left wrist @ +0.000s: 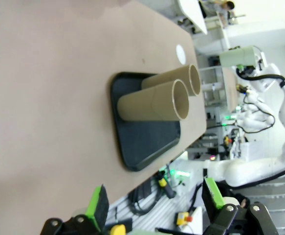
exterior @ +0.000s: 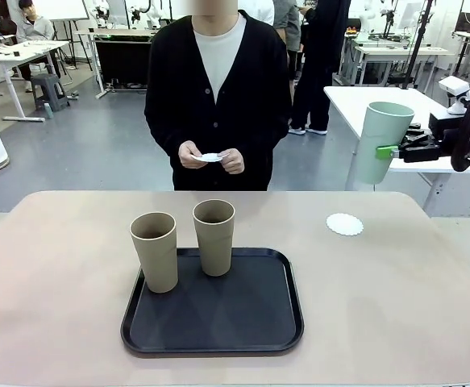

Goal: Place coasters on the table and set cups on them.
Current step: Pick up one Reusable plastic cup and place it on a coaster set by the human.

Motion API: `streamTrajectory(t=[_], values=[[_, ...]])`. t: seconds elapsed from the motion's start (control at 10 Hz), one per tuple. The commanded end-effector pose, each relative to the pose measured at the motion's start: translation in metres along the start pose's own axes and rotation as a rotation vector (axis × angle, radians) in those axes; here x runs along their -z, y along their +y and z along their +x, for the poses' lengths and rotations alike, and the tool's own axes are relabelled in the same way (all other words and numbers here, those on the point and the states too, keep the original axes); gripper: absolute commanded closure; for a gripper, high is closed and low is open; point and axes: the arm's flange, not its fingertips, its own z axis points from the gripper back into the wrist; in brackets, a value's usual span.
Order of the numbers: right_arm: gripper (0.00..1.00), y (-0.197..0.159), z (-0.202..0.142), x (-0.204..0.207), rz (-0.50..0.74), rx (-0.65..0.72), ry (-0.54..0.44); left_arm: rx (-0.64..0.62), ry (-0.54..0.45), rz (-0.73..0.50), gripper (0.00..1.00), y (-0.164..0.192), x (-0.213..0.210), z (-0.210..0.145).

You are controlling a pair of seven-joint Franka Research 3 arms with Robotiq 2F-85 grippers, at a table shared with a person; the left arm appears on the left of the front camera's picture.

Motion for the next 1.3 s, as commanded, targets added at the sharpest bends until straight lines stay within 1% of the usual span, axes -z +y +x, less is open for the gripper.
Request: streamTrajectory(t=[0.0,0.2,0.3,0.6,0.7,0.9,1.2], values=[[0.15,-0.025,-0.023,0.007,0.041,-0.007,0.008,0.014,-0.007,-0.012,0.00,-0.001,0.001,0.001],[0.15,-0.041,-0.045,0.016,0.088,-0.020,0.017,0.014,-0.007,-0.012,0.00,-0.001,0.001,0.001],[0.15,-0.049,-0.053,0.020,0.109,-0.051,0.021,0.014,-0.007,-0.012,0.00,-0.001,0.001,0.001],[0.15,-0.066,-0.085,0.024,0.154,-0.080,0.069,0.014,-0.007,-0.012,0.00,-0.001,0.001,0.001],[0.15,-0.071,-0.093,0.024,0.145,-0.074,0.086,0.014,-0.007,-0.012,0.00,-0.001,0.001,0.001],[0.15,-0.083,-0.106,0.026,0.158,-0.035,0.071,0.014,-0.007,-0.012,0.00,-0.001,0.001,0.001],[0.15,-0.095,-0.119,0.034,0.194,-0.015,0.038,0.014,-0.007,-0.012,0.00,-0.001,0.001,0.001]])
